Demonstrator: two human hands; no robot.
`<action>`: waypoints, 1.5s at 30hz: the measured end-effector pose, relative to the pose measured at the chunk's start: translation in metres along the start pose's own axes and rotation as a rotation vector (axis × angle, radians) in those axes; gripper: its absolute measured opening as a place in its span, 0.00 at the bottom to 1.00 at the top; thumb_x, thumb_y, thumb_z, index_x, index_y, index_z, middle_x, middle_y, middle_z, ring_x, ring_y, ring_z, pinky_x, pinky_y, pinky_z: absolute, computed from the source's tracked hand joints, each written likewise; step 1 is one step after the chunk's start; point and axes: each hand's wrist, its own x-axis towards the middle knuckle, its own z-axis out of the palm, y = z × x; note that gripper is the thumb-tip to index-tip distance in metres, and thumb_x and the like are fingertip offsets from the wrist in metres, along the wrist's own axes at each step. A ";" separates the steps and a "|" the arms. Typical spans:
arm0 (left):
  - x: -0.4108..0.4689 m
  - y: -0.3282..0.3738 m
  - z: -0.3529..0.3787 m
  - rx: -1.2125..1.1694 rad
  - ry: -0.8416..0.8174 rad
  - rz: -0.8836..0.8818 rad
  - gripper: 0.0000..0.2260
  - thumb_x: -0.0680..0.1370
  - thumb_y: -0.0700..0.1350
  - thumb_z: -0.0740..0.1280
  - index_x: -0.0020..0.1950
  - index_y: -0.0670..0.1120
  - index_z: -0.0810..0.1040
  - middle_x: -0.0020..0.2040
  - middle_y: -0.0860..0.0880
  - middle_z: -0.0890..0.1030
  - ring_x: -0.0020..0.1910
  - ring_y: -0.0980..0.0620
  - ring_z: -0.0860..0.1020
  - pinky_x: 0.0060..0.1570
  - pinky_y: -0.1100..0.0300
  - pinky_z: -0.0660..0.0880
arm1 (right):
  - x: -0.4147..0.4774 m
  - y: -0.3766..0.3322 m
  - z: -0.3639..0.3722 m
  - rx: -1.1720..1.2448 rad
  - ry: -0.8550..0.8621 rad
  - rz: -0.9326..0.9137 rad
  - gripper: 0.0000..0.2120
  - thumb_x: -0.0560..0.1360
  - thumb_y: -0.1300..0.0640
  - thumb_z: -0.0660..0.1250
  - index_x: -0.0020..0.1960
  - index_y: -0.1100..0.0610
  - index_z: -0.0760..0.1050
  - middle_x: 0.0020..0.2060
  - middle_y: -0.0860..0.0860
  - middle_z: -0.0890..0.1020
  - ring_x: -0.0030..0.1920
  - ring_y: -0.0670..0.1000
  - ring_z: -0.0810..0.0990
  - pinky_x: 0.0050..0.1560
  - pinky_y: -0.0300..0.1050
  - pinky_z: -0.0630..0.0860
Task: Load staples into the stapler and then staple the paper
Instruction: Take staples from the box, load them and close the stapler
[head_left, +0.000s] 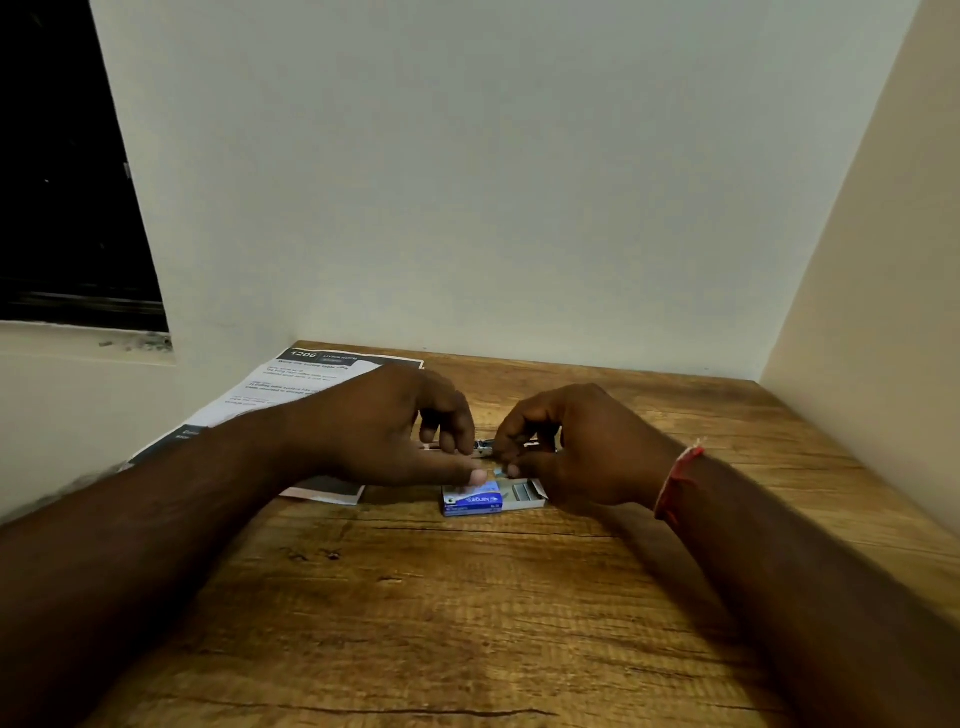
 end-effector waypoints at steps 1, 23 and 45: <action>-0.002 0.004 0.000 -0.006 -0.034 -0.002 0.14 0.73 0.65 0.83 0.49 0.57 0.89 0.46 0.57 0.87 0.46 0.55 0.84 0.45 0.52 0.81 | 0.000 0.000 0.000 -0.006 -0.003 -0.004 0.11 0.75 0.57 0.83 0.48 0.41 0.88 0.43 0.39 0.89 0.42 0.39 0.85 0.47 0.38 0.82; -0.003 0.005 0.003 0.016 -0.177 -0.085 0.14 0.73 0.63 0.84 0.52 0.59 0.89 0.46 0.59 0.88 0.39 0.61 0.82 0.41 0.56 0.81 | -0.009 -0.013 -0.029 0.007 -0.152 -0.006 0.06 0.78 0.55 0.81 0.51 0.44 0.91 0.44 0.37 0.90 0.43 0.35 0.84 0.42 0.27 0.74; -0.003 0.007 0.006 0.015 -0.170 -0.104 0.13 0.73 0.61 0.85 0.52 0.58 0.89 0.45 0.61 0.87 0.37 0.63 0.81 0.39 0.62 0.78 | -0.011 -0.017 -0.027 0.050 -0.256 0.061 0.03 0.76 0.50 0.82 0.50 0.45 0.91 0.43 0.40 0.91 0.44 0.39 0.86 0.45 0.34 0.77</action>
